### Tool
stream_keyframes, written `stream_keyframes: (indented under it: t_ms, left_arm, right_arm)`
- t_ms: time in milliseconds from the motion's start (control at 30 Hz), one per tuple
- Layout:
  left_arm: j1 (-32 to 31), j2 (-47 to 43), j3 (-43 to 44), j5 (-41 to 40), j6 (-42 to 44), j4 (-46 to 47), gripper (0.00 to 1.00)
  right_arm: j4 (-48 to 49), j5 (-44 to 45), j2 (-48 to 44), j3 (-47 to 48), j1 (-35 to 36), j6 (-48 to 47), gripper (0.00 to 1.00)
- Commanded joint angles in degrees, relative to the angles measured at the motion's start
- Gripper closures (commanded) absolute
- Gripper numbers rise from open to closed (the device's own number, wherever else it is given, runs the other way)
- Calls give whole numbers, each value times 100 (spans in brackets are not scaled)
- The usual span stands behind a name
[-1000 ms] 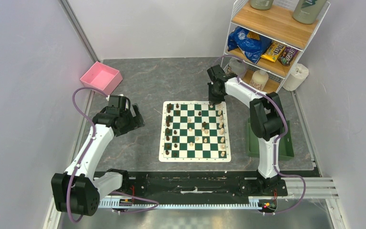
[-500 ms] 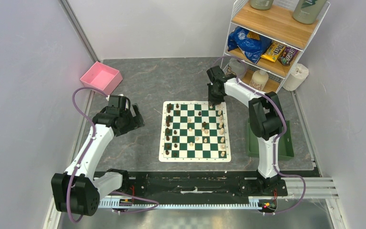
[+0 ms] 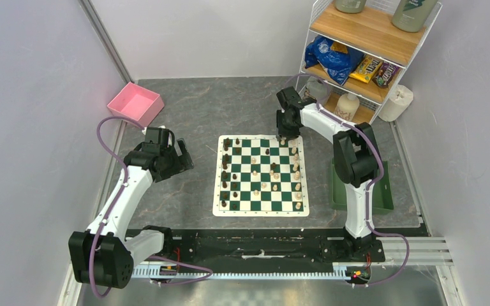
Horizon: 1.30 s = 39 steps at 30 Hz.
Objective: Set up the chess pieces on the board
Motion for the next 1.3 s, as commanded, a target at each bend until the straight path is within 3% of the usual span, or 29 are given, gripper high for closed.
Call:
stream_keyframes:
  t_ms: [0, 267, 567, 1267]
  left_arm:
    - [24, -11, 222, -13, 109, 8, 3]
    - [24, -26, 222, -9, 112, 10, 3]
    - [24, -59, 214, -26, 110, 11, 3]
    - [21, -68, 214, -44, 105, 6, 3]
  right_arm:
    - [-57, -229, -380, 396, 5, -238, 54]
    - [-83, -276, -698, 330, 490, -248, 51]
    - [-81, -174, -364, 413, 1350, -81, 51]
    - [-161, -215, 104, 423, 1707, -11, 58]
